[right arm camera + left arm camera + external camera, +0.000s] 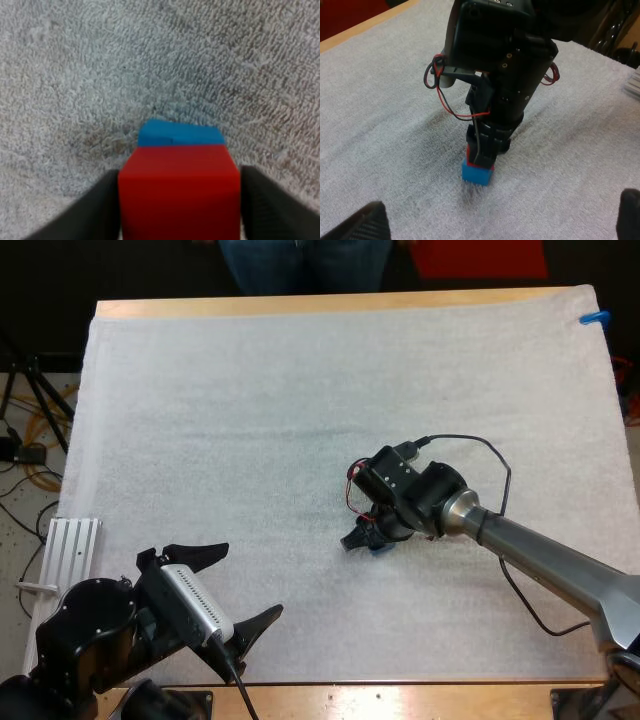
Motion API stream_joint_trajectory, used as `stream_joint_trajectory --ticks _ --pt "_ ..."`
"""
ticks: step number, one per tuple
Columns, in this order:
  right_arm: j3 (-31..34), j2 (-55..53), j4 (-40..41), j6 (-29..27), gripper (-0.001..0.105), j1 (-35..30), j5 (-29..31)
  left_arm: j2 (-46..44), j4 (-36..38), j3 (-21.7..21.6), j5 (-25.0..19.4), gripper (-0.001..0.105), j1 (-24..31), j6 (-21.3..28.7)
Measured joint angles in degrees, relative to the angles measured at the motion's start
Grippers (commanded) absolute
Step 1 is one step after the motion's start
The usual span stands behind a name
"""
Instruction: Stack red cube on blue cube
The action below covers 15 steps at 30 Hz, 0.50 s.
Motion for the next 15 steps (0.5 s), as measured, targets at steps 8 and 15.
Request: stream_joint_trajectory --ticks 8,15 --pt "-0.49 -1.17 0.17 0.00 0.060 0.00 0.16 0.00 0.00 0.00 0.00 0.087 0.00 0.00" --pt "-3.19 -8.85 1.16 -0.63 0.060 0.00 4.45 0.00 -0.20 0.00 0.00 0.087 0.00 0.00"
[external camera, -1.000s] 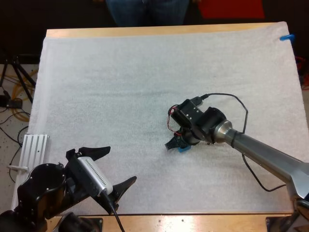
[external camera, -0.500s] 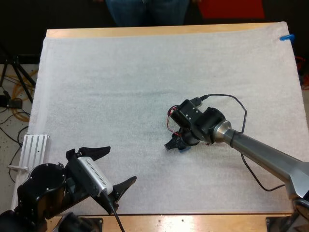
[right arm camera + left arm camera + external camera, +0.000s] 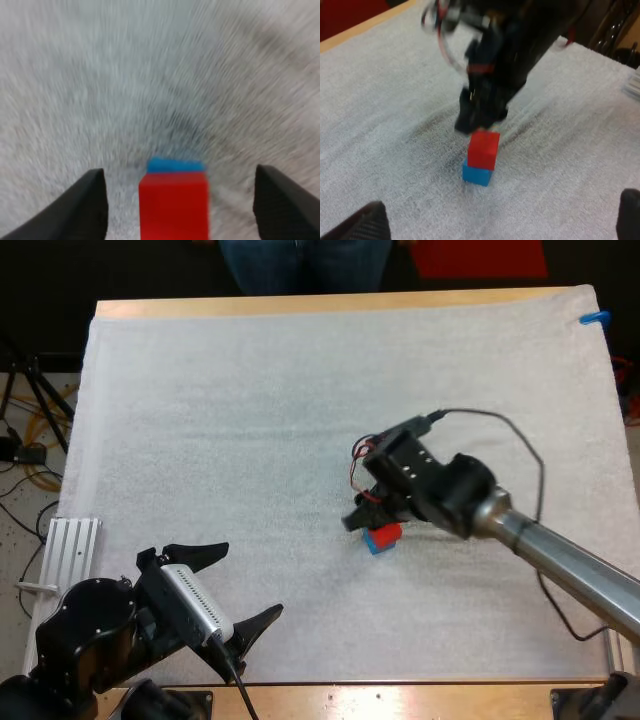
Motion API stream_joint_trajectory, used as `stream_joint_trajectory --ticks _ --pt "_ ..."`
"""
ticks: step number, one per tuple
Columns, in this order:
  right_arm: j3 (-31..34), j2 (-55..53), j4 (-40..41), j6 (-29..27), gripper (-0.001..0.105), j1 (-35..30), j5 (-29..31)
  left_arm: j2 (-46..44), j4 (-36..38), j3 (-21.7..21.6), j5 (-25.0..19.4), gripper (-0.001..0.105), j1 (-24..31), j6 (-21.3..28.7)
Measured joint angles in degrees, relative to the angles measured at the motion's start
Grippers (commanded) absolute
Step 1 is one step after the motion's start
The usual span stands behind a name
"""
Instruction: Stack red cube on blue cube
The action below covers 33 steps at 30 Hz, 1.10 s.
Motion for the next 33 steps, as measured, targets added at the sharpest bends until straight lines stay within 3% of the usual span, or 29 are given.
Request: stream_joint_trajectory --ticks 3,5,10,13,17,22,26,33 --pt "-0.50 -3.18 0.50 -1.10 0.060 -0.91 1.01 0.00 -1.64 0.00 -3.00 0.087 0.00 0.00" --pt "-0.48 -5.01 0.91 -2.63 0.060 -3.86 1.06 0.65 -3.09 0.00 -8.21 0.087 0.39 0.00" --pt "-0.48 -6.38 1.20 -7.42 0.059 -13.02 1.06 4.00 -7.69 0.00 -10.70 0.087 6.13 1.15" --pt "-0.48 -7.40 1.40 -8.98 0.059 -19.70 -0.45 6.49 -11.59 0.00 -9.61 0.087 12.24 2.15" --pt "-0.48 -9.91 1.51 -10.17 0.059 -29.78 -3.26 9.56 -15.63 0.00 -4.00 0.087 23.50 2.19" --pt "0.74 -15.09 2.43 -13.17 0.059 -40.38 -4.27 10.67 -16.89 0.00 -0.20 0.087 34.12 2.19" --pt "5.73 -23.12 2.44 -13.33 0.059 -46.51 -4.40 10.26 -16.89 0.00 0.00 0.087 36.19 2.19" --pt "17.62 -40.50 2.76 -13.53 0.059 -46.89 -4.56 6.90 -14.03 0.00 0.21 0.087 36.19 2.72"
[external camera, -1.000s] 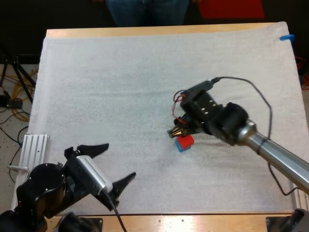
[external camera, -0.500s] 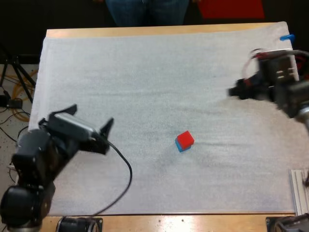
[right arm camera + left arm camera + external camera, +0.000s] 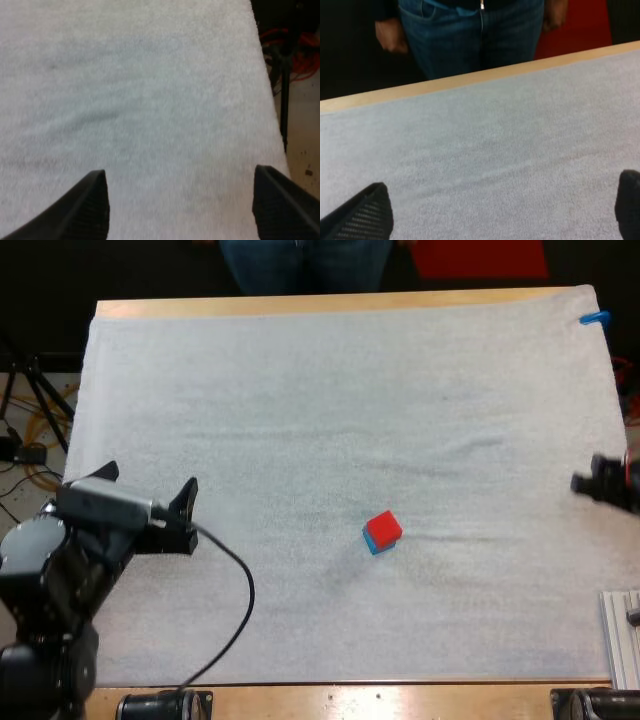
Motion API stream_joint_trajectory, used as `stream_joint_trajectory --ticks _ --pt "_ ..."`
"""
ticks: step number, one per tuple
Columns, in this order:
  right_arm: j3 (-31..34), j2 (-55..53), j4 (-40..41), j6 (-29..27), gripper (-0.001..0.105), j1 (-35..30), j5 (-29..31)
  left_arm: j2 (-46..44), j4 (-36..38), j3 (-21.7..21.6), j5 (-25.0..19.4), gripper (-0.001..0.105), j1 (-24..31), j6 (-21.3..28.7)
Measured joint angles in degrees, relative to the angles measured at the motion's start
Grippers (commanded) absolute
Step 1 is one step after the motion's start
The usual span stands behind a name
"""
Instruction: Stack red cube on blue cube
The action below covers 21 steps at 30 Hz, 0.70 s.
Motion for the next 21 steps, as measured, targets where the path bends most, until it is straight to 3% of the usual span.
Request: stream_joint_trajectory --ticks 4,9,15,21 --pt "4.78 -13.16 1.65 0.00 0.059 0.41 0.02 -5.26 1.11 0.00 0.11 0.087 0.00 1.41" --pt "6.16 -25.68 3.56 0.00 0.059 0.39 -0.37 -13.01 2.40 0.39 0.23 0.087 0.00 2.48" --pt "6.50 -37.97 5.82 0.00 0.059 0.39 -2.52 -24.55 3.28 4.79 0.70 0.087 -1.62 2.83" --pt "6.50 -46.63 8.88 0.00 0.059 0.39 -2.87 -33.32 10.62 7.81 0.92 0.087 -1.81 2.83"
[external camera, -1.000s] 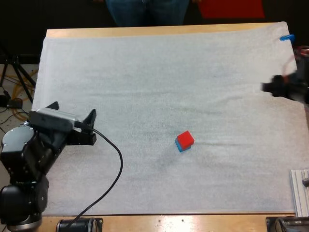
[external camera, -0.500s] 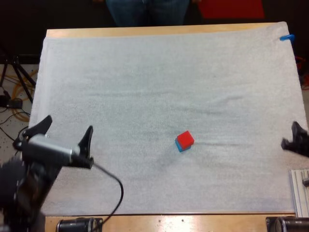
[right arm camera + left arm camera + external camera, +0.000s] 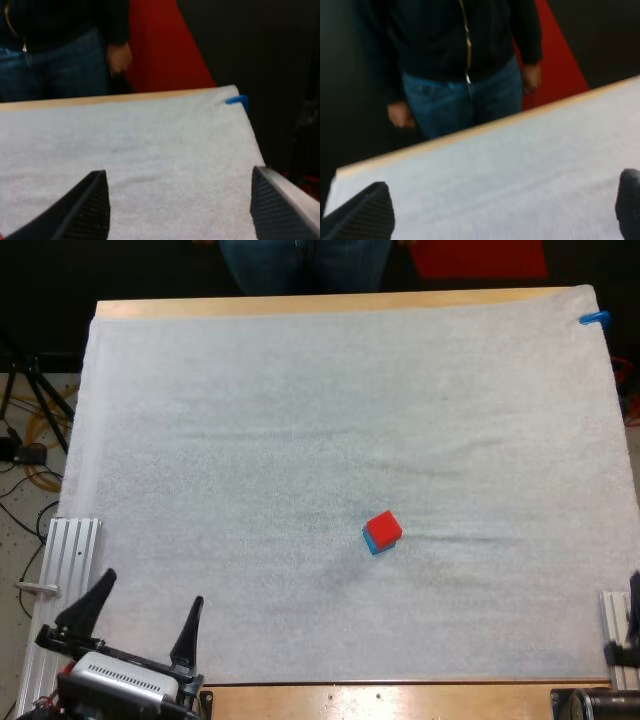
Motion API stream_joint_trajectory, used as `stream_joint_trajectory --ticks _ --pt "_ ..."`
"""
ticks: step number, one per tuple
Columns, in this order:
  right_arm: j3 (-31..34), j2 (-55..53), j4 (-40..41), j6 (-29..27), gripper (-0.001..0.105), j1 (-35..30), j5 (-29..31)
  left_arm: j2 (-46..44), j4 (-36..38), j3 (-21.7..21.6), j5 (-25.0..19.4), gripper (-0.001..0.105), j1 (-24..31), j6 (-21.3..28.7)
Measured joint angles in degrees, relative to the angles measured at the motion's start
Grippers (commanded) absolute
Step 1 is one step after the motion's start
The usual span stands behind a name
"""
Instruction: Stack red cube on blue cube
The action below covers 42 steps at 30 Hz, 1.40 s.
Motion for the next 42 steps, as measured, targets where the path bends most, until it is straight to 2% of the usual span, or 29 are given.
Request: stream_joint_trajectory --ticks 5,8,12,17,28,33,35,37,42 --pt "1.04 -2.19 2.85 -0.22 0.059 0.00 -0.44 0.01 9.75 -0.01 0.66 0.087 0.18 0.57" --pt "2.43 -2.19 3.02 -0.95 0.059 0.00 -1.83 0.01 10.17 0.09 0.67 0.087 0.15 0.92" --pt "5.72 -2.18 0.00 -0.92 0.059 0.00 -1.98 0.01 7.73 1.43 0.67 0.087 0.15 0.92" --pt "11.78 -2.18 -5.88 -1.00 0.059 0.00 -2.89 0.01 2.68 6.56 0.50 0.087 0.15 0.81" --pt "18.41 -2.10 -6.29 -1.07 0.059 0.04 -4.75 0.12 -0.77 15.94 0.35 0.087 0.15 0.40" --pt "18.41 -2.10 -6.29 -1.07 0.059 0.04 -4.75 0.12 -1.81 16.11 -1.39 0.087 0.15 -2.52" --pt "18.41 -2.10 -6.29 -1.07 0.059 0.04 -4.75 0.12 -1.92 16.11 -5.57 0.087 0.15 -4.96" --pt "18.41 -2.10 -6.29 -1.07 0.059 0.04 -4.75 0.12 -1.89 16.11 -7.30 0.087 0.15 -6.22" --pt "18.41 -2.10 -6.29 -1.07 0.059 0.04 -4.75 0.12 -1.89 16.11 -7.73 0.087 0.15 -6.61"
